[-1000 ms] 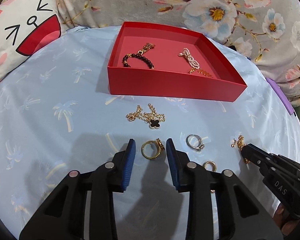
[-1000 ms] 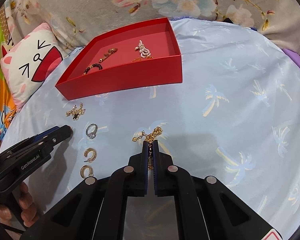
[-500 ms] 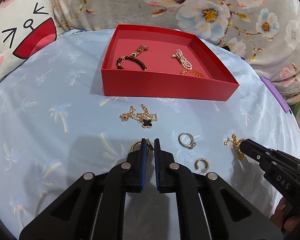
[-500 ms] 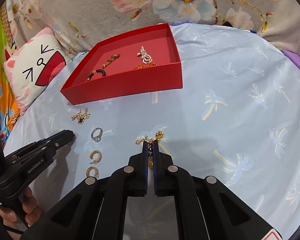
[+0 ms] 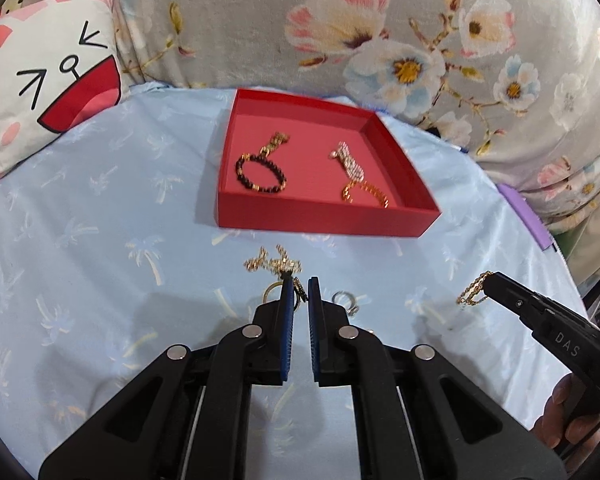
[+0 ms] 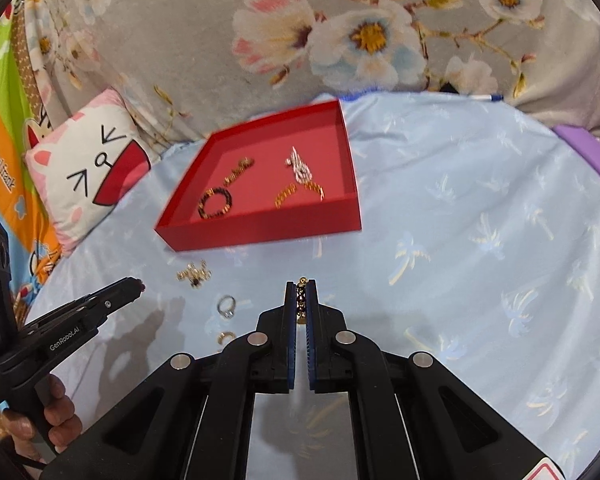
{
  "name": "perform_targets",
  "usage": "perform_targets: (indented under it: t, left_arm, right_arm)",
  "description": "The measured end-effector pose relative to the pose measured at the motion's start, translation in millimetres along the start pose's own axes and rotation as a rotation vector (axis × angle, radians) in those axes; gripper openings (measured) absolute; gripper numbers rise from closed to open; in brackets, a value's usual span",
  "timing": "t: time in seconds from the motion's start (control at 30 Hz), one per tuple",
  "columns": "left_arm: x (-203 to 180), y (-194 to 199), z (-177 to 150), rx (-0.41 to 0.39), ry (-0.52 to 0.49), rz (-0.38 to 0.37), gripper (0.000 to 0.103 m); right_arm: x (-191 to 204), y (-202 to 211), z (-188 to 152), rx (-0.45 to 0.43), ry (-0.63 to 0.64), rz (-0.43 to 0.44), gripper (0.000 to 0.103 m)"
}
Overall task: Organize jewelry
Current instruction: 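Grasp a gold ring with the left tool while the right tool lifts the chain, then carry the ring and chain into the red box and open both tools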
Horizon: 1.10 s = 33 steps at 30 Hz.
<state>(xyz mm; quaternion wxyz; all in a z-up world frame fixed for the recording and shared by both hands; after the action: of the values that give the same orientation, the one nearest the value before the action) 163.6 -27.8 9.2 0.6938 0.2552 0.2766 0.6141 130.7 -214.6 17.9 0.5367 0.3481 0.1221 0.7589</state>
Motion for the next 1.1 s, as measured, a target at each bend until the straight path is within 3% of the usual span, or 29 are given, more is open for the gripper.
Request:
perform_targets:
  t: [0.23,0.47,0.8,1.1]
  left_arm:
    - [3,30,45,-0.059,-0.005,-0.042,0.006]
    - [-5,30,102,-0.133,-0.035,-0.021,0.006]
    - [-28,-38,161,-0.102,-0.028,-0.039,0.006]
    - [-54,-113,165,-0.014,-0.045,-0.035,0.006]
  right_arm:
    - [20,24,41,-0.057,0.059,0.017,0.003]
    - [29,6,93,-0.070,0.101,0.034,0.003]
    - [7,-66,144,-0.041,0.075,0.043,0.003]
    - [-25,-138,151,0.037,0.061,0.010,0.003]
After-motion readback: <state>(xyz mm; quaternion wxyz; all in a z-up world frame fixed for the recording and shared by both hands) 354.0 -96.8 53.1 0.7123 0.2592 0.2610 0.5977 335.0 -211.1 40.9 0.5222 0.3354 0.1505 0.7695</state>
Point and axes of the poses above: each gripper's, at about its wrist camera, not at the fingertips, and y roughly against the way its jaws point, x to its left, z to its top, the point moved 6 cm from there along -y, roughly the way its jaws point, and after that the axes turned 15 degrees about z, right-handed, at the moved point
